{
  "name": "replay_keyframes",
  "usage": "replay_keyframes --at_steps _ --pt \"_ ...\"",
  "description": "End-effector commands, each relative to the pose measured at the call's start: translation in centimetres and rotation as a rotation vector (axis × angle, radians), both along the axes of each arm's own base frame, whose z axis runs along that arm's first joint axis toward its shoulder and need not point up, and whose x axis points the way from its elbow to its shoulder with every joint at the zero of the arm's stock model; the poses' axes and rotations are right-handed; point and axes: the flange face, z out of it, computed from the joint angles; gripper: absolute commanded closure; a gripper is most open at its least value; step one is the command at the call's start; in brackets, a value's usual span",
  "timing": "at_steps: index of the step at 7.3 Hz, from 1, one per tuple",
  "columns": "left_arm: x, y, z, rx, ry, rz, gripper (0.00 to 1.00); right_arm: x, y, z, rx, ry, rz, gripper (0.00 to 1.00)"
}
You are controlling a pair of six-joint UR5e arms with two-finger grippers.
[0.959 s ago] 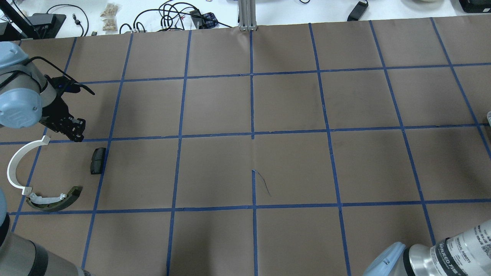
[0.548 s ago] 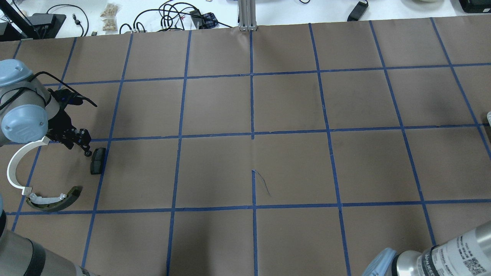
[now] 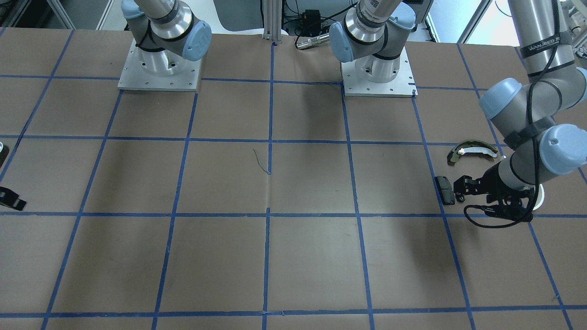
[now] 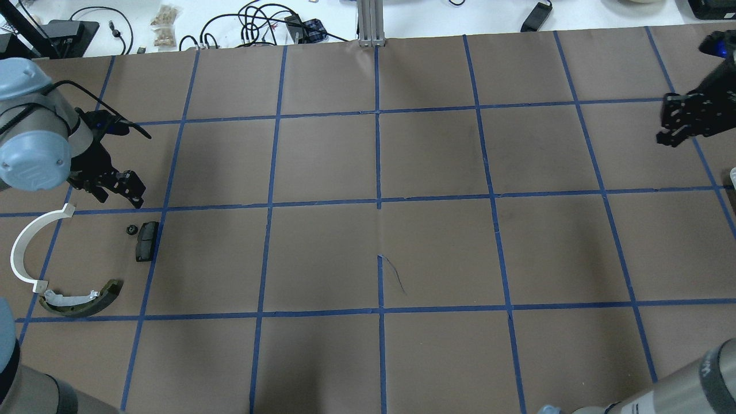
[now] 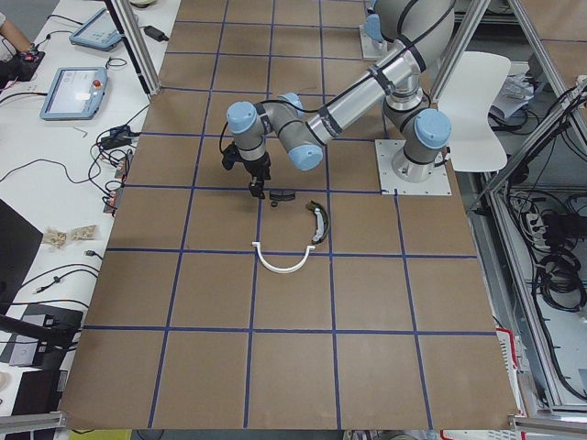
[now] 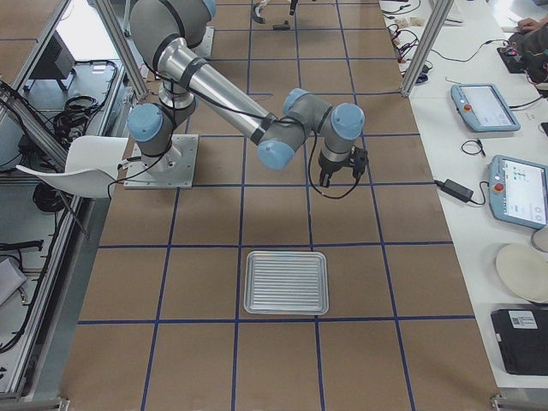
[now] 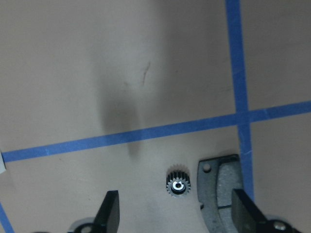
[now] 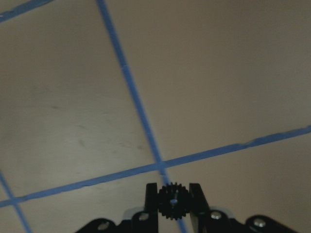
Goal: Place bearing gear from tray to pile
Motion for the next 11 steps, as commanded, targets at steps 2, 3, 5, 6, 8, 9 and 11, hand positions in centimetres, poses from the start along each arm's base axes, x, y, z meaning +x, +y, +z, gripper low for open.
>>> replay_keyframes --at_steps 2,3,5,6,8,9,11 --pt "-10.5 -1.7 10.1 0.009 -0.034 0.117 0.17 23.0 -0.9 0.2 0.058 -0.015 -0.079 1.0" --pt "-15.5 -1.0 12.5 -0.041 -0.018 0.172 0.16 29.7 -0.5 0.3 0.027 -0.029 -0.102 1.0" --pt "-24.2 1.7 17.0 -0.118 0.011 0.198 0.15 41.6 1.6 -2.5 -0.023 -0.054 -0.031 1.0" --pt "-26.7 3.7 19.0 -0.154 0.022 0.153 0.15 45.5 3.5 -5.4 -0.012 -0.056 -0.065 1.0" --pt "-28.2 6.0 21.3 -0.2 0.024 0.124 0.15 48.7 7.4 -8.4 0.011 -0.09 -0.031 1.0" --pt "-28.2 6.5 21.4 -0.203 0.026 0.121 0.15 49.7 8.6 -9.4 0.035 -0.11 -0.025 1.0" --pt "-28.2 6.2 21.5 -0.207 0.032 0.127 0.12 50.7 10.6 -11.0 0.09 -0.137 -0.012 1.0"
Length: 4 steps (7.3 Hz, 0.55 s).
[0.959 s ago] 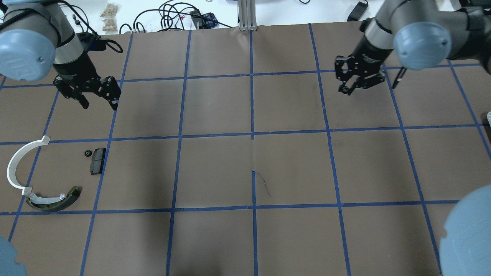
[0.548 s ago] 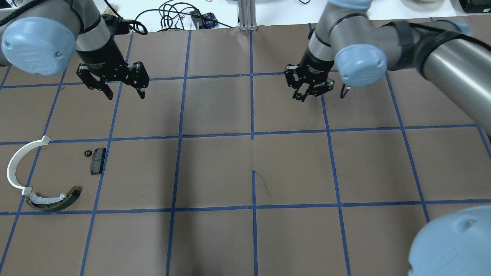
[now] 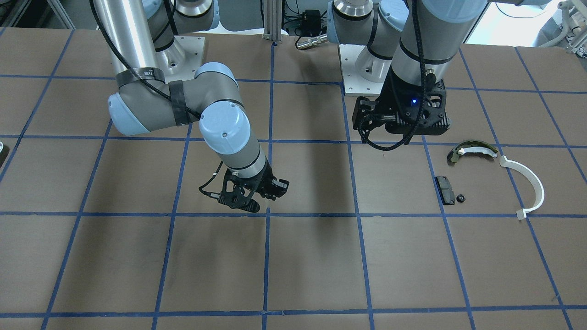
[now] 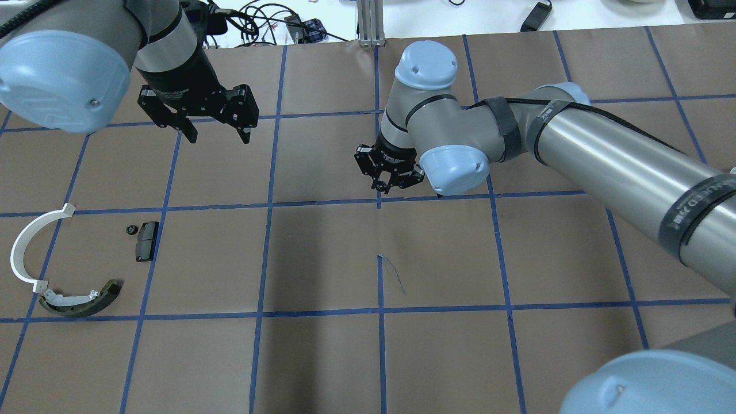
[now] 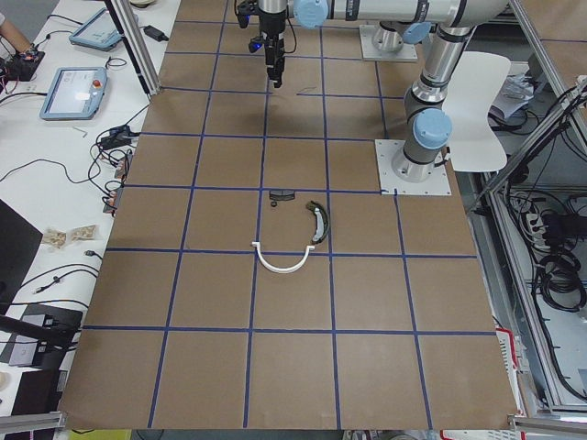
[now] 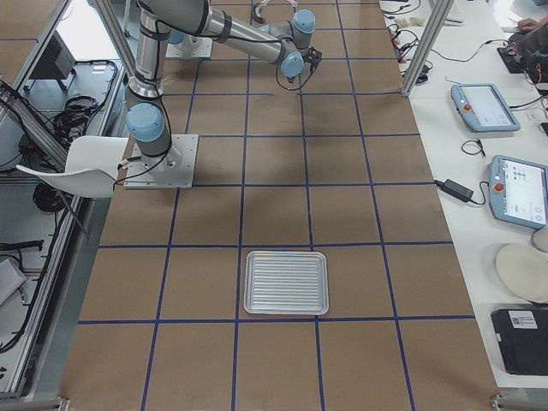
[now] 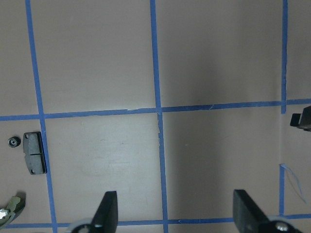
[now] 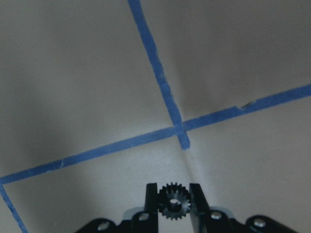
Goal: Place bearing gear from tray to pile
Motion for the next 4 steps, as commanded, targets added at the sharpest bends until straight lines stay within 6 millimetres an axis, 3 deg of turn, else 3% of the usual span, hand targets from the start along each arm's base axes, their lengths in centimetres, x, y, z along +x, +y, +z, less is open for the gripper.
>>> replay_keyframes --at_steps 1,2,3,4 --pt "-0.1 -0.2 -0.2 0.003 0.004 0.017 0.12 0.5 1.6 -1.3 0.035 -0.01 0.016 0.48" --pt "-0.1 0.0 -0.3 0.005 0.004 0.019 0.11 0.4 1.5 -1.0 0.029 -0.01 0.014 0.09" --pt "-0.2 -0.3 -0.7 0.011 0.004 0.02 0.08 0.4 1.0 -0.5 0.017 -0.016 0.013 0.0" --pt "-0.3 -0.4 -1.0 0.018 0.005 0.028 0.08 -0.4 0.1 0.7 -0.018 0.002 0.01 0.0"
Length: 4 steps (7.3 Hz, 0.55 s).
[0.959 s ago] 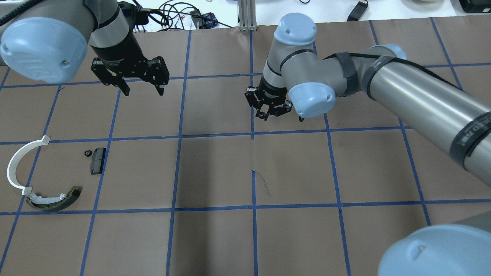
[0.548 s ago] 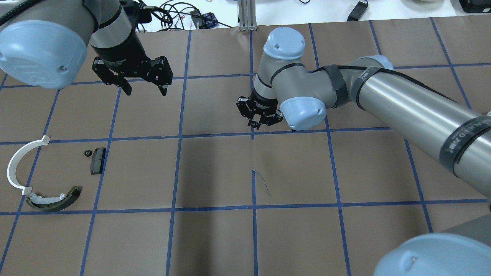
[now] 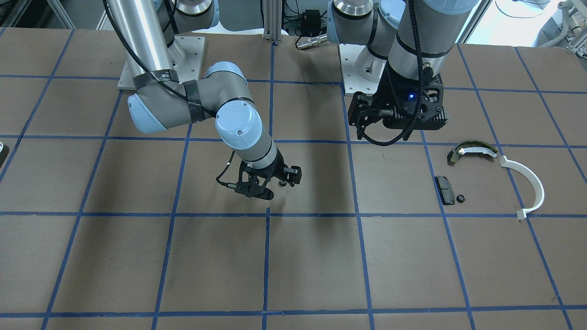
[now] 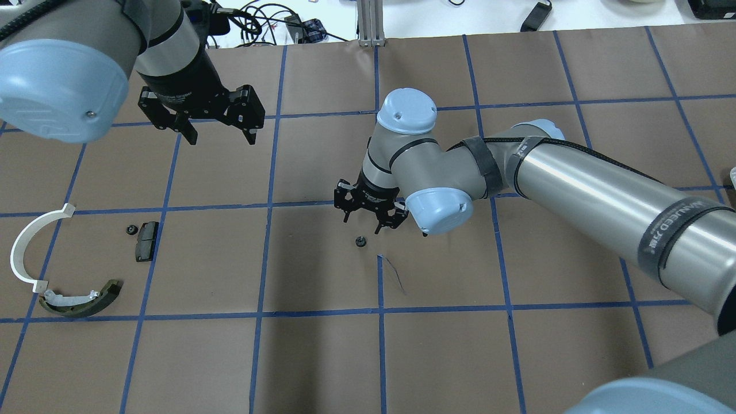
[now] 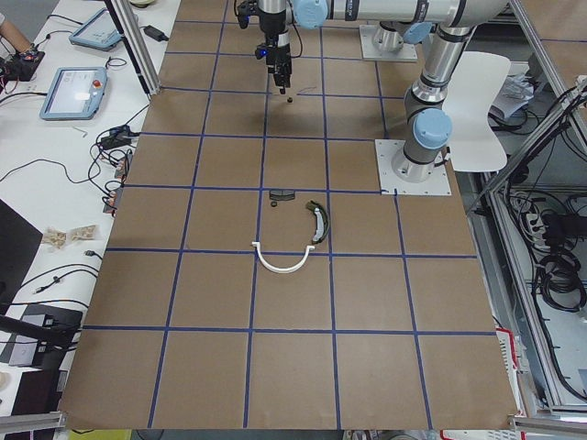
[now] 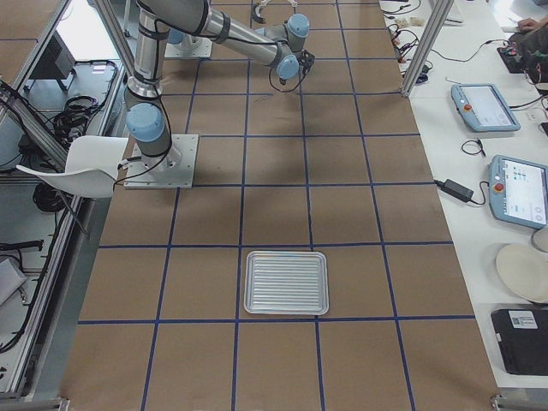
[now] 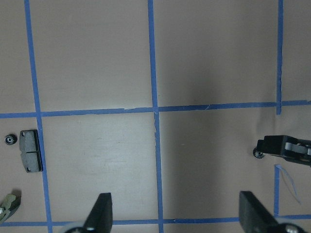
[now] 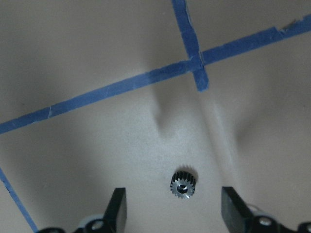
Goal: Place bearing gear from tray to pile
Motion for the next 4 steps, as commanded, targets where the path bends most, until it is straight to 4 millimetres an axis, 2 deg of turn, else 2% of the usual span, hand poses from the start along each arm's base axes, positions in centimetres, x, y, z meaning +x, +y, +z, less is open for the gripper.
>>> replay_keyframes --at_steps 1,2,3,4 --pt "-1.1 -0.3 -1.5 0.026 0.0 0.048 0.08 -2.5 -2.5 4.4 -0.099 0.031 -0.005 0.0" --pt "-4.3 0.8 -3.8 0.055 -0.011 0.085 0.08 -7.3 -4.7 6.1 -0.086 0.031 -0.035 0.0" --pt "-7.0 1.4 -6.5 0.023 -0.004 0.096 0.08 -12.2 -5.9 8.8 -0.114 0.033 -0.059 0.0" --pt "-8.8 1.8 -11.4 0.01 0.005 0.129 0.08 -17.1 -5.8 10.9 -0.104 0.065 0.003 0.0"
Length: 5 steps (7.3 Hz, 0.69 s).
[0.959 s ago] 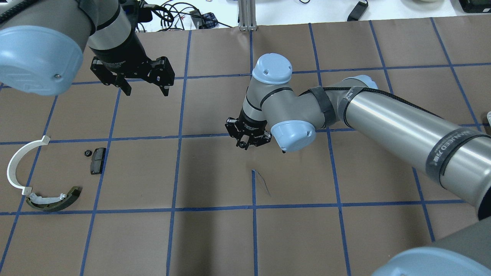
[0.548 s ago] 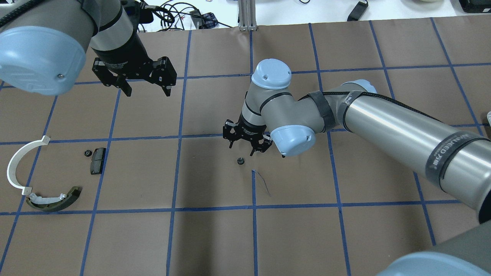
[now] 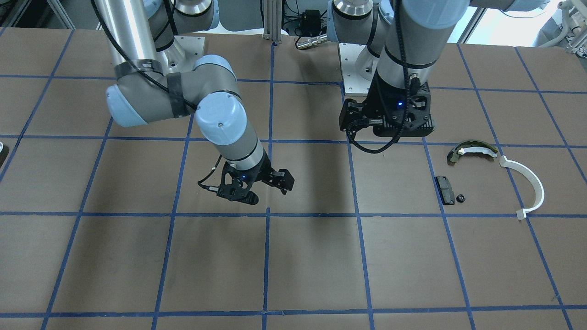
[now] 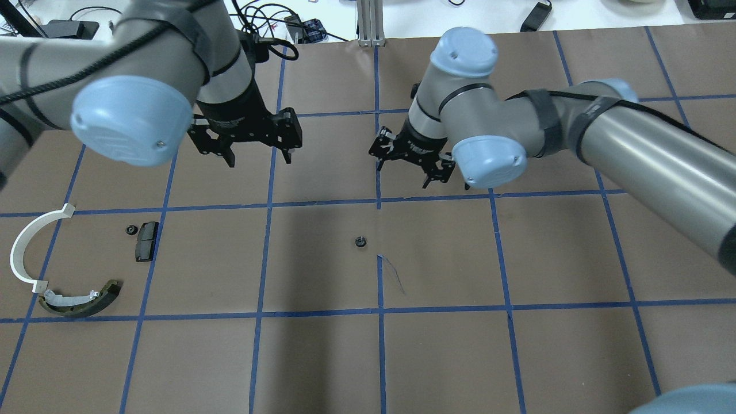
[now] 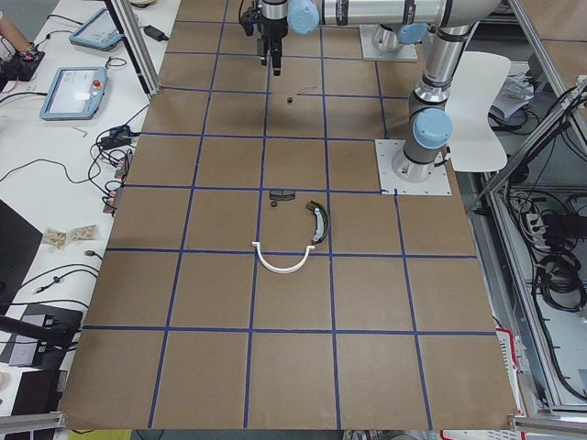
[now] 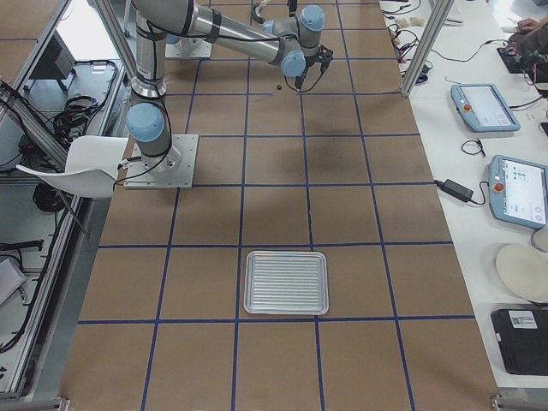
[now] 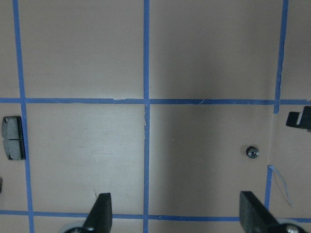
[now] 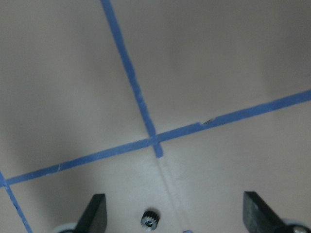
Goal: Place bearing gear from tray to pile
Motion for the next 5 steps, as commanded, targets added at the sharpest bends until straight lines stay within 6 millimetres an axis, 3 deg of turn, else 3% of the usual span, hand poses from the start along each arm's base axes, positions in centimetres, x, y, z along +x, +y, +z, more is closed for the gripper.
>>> replay_keyframes --at_steps 1,2,3,4,5 --pt "-4.8 2.2 -9.3 -0.011 0.007 0.015 0.08 -11.5 0.8 6.3 -0.001 0.11 0.082 0.0" --pt "-6.7 2.5 -13.1 -0.006 0.006 0.001 0.08 -14.8 2.3 9.3 0.034 0.12 0.075 0.0" --pt "-8.2 2.8 -16.7 0.041 -0.013 0.012 0.08 -16.2 3.6 12.4 0.052 0.151 0.054 0.0" --pt "-9.7 3.1 -19.8 0.075 -0.027 -0.005 0.09 -16.6 4.1 15.3 0.018 0.214 0.056 0.0" --pt "-10.7 3.3 -21.3 0.063 -0.024 -0.009 0.09 -16.6 4.6 15.7 0.056 0.212 0.058 0.0"
